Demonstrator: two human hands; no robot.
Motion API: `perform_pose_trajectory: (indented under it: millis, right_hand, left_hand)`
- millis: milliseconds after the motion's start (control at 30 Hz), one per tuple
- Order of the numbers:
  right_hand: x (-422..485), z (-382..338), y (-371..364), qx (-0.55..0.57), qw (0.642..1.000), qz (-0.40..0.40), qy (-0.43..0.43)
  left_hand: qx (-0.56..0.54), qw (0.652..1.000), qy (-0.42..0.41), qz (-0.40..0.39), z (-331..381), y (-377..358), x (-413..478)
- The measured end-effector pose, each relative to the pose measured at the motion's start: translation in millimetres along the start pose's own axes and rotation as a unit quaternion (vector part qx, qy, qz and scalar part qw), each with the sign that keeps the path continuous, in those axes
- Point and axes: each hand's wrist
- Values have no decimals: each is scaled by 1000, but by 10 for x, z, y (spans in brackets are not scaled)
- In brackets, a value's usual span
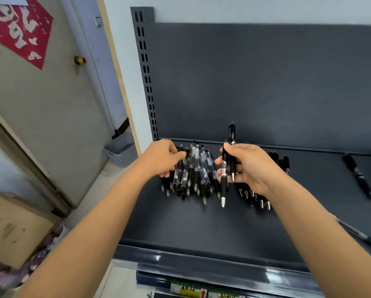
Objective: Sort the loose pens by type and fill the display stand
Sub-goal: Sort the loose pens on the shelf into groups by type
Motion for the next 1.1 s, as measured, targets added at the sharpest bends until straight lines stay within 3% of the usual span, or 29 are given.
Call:
perform_pose_trajectory:
  millis: [167, 267, 367, 533, 600, 733, 833, 967, 1100]
  right_hand:
    - [38, -12, -11, 8, 1000, -2, -10]
    - [21, -50, -5, 25, 1000, -7, -7]
    - [-40, -104, 55, 48, 999, -10, 2]
    - [-150, -242, 423, 97, 995, 26, 18]
    - [-170, -293, 620, 87, 994, 53, 28]
    - [-103, -244, 1086, -68, 980, 180, 48]
    - [-47, -141, 1324, -275, 934, 227, 42]
    - [-6, -74, 1345, -399, 891, 212, 41]
    - [71, 4, 1336, -430, 885, 178, 25]
  left_hand:
    - [12, 997, -51, 57, 119, 115, 2]
    - [-96, 990, -100, -19, 461, 130, -52]
    - [-118, 978, -141, -101, 774, 23, -52]
    - [-166, 966, -155, -122, 1194, -113, 55]
    - [-162, 973, -140, -89, 1346, -182, 125]
    - [-109, 989, -87, -51, 1521, -360, 317]
    - [-62, 994, -64, -62, 1624, -563, 387]
    - [14, 997, -57, -42, 1693, -738, 430]
    - [58, 997, -52, -15, 1661, -759, 393]
Point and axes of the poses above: each hand's wrist, its own x-axis towards the middle knuckle, its own y-axis out of the back of the hand, z = x × y, and after that the axes turned 6 degrees about x, right-handed
